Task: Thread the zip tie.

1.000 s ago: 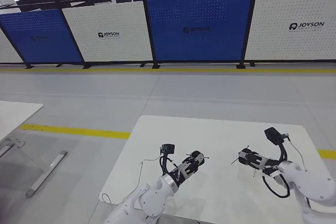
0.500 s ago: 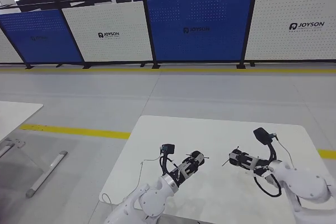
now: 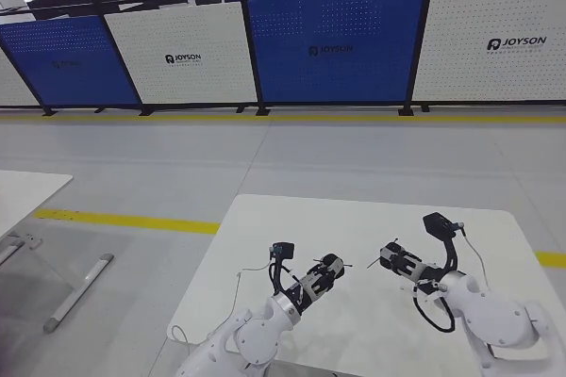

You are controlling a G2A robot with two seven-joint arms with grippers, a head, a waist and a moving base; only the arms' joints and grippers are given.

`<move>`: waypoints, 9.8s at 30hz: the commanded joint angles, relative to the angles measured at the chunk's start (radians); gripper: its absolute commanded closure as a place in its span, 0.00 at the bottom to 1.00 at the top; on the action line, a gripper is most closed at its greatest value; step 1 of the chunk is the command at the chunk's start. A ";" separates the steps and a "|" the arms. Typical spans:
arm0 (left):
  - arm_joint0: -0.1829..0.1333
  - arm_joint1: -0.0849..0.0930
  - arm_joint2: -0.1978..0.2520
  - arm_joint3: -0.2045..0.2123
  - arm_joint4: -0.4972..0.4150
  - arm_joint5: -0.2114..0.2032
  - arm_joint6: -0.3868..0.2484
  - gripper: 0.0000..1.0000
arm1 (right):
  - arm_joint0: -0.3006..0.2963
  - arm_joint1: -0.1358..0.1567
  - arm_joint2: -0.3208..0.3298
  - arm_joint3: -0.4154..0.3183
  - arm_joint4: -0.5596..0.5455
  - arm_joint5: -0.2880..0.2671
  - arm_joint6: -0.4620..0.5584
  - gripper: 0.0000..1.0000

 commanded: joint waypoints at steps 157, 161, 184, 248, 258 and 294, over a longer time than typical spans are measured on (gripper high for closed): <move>-0.011 -0.005 0.005 0.013 0.018 0.016 0.040 1.00 | -0.118 -0.069 -0.182 0.066 -0.094 -0.114 -0.542 1.00; -0.008 -0.012 0.003 0.016 -0.059 0.040 0.064 1.00 | -0.119 -0.070 -0.184 0.061 -0.120 -0.116 -0.551 1.00; -0.010 -0.022 -0.010 0.017 -0.164 0.043 0.027 1.00 | -0.088 -0.076 -0.170 0.074 -0.107 -0.143 -0.462 1.00; -0.040 -0.038 -0.013 0.046 -0.123 0.082 0.015 1.00 | -0.105 -0.080 -0.148 0.074 -0.131 -0.174 -0.411 0.74; -0.034 -0.041 -0.017 0.042 -0.125 0.099 0.028 1.00 | -0.108 -0.080 -0.158 0.069 -0.166 -0.172 -0.409 1.00; -0.019 -0.046 -0.024 0.031 -0.122 0.068 0.025 1.00 | -0.114 -0.081 -0.148 0.066 -0.158 -0.186 -0.399 1.00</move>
